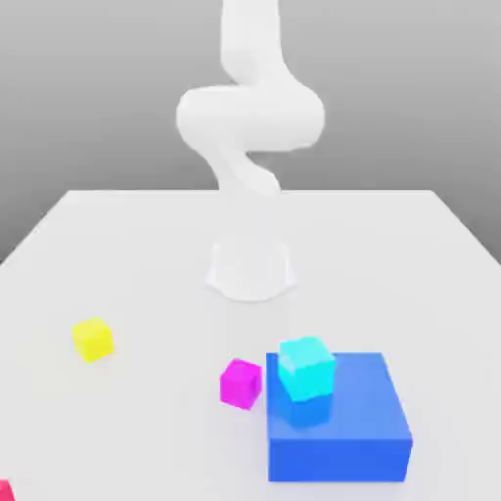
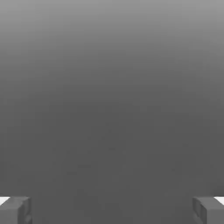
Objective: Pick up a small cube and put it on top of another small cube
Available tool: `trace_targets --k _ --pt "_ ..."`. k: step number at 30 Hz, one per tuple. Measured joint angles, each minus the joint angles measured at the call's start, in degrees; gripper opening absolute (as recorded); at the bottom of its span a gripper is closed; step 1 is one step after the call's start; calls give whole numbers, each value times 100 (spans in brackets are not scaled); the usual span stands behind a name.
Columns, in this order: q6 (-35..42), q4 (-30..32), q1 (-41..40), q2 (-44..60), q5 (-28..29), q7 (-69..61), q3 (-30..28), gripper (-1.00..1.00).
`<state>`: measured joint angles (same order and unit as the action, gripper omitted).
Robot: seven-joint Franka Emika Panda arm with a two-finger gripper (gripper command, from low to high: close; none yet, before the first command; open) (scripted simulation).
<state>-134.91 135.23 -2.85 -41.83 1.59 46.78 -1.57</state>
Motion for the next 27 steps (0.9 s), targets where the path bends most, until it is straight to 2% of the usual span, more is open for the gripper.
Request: trace_targets --k 11,17,20,22,25,27 --pt "-1641 1724 -1524 2143 592 327 -1073 0" --pt "-2531 2648 -2207 3298 573 252 -1808 0" --pt "-2984 3069 -2475 3896 179 -51 -2125 0" --pt "-3307 3103 -2485 4330 -490 -525 -1971 0" --pt "-3780 2992 -3104 4972 -1552 -1295 -1138 0" --pt "-4115 2908 -3726 5379 -1825 -1504 -460 0"
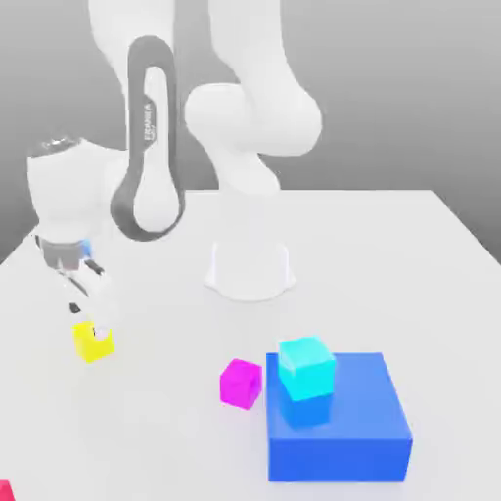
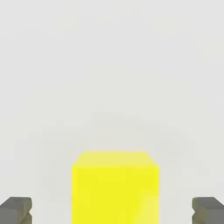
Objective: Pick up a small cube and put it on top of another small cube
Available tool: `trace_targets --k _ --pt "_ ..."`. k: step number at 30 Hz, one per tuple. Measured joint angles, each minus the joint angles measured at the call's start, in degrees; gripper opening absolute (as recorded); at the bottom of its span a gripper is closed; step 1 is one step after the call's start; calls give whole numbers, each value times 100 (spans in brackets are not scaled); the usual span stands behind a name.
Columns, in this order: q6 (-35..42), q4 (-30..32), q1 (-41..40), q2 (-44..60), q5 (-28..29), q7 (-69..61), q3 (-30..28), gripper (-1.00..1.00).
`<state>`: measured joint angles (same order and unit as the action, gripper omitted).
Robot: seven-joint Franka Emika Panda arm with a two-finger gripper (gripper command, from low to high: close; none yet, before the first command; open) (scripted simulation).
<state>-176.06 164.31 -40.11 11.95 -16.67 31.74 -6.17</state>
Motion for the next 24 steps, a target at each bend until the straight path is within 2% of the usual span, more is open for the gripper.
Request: trace_targets --k 1,2,8,10,14,17,20,24 --pt "-164 -46 -231 203 -145 -116 262 0" --pt "-259 -68 -379 315 -186 -154 417 -100" --pt "-303 -79 -457 370 -189 -156 495 -100" --pt "-128 -31 -261 155 -53 -45 270 -100" --pt "468 147 156 -621 955 703 -404 -100" --pt "950 220 -62 -1189 1633 1228 -422 -100" --pt "1301 -247 -298 -1075 1668 1717 -172 -100" --pt "1722 -1056 135 -685 1614 2444 28 -100"
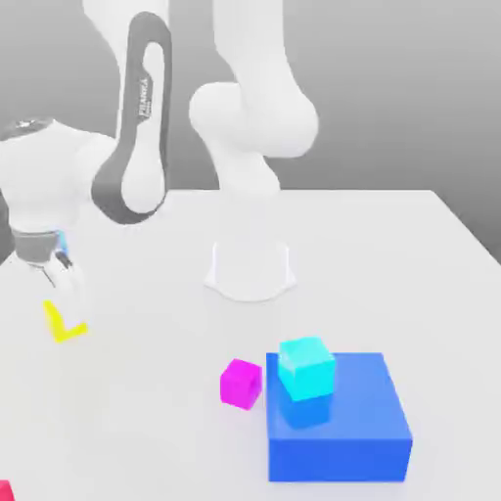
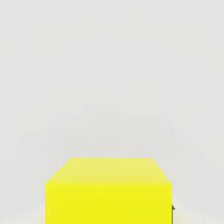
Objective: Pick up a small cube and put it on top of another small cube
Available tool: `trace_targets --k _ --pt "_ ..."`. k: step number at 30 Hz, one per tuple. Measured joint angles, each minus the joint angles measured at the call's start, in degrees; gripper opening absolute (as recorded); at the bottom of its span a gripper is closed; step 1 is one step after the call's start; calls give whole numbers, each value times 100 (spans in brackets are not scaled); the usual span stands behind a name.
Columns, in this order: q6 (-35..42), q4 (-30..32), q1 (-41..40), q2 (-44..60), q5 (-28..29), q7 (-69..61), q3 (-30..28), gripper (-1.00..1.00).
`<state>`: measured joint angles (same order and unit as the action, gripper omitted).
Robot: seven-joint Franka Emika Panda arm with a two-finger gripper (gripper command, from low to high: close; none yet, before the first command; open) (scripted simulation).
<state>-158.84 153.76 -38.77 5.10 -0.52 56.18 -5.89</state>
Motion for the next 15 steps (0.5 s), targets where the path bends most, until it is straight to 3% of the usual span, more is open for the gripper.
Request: trace_targets --k 15 --pt "1556 -3114 1013 1552 -152 2834 223 -100"
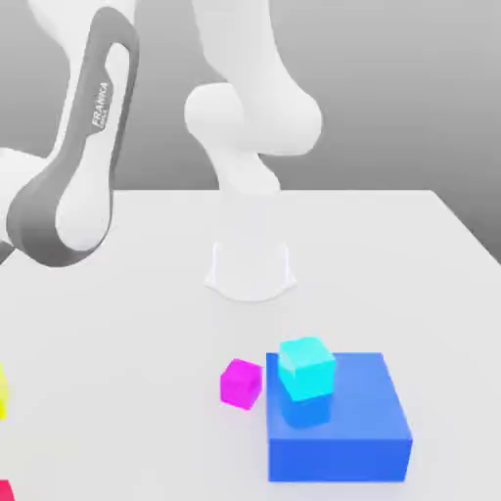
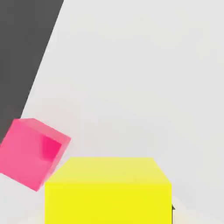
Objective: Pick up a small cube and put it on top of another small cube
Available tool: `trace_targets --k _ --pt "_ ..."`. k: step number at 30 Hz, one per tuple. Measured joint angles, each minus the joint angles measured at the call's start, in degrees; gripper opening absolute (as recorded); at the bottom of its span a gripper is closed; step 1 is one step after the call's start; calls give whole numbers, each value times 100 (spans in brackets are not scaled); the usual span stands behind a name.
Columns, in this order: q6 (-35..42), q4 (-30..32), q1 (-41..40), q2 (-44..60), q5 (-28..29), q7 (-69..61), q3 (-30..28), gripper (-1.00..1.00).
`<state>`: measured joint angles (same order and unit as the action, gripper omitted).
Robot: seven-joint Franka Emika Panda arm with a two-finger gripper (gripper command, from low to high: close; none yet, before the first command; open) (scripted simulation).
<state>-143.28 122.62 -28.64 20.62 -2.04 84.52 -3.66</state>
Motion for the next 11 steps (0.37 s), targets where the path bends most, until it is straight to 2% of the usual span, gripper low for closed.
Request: trace_targets --k 2,5,6,11 --pt "173 -392 144 220 -28 353 8 -100" --pt "-168 -591 191 762 -85 469 32 -100" --pt "-316 -616 190 936 -102 469 41 100" --pt "-316 -616 190 936 -103 469 41 100"
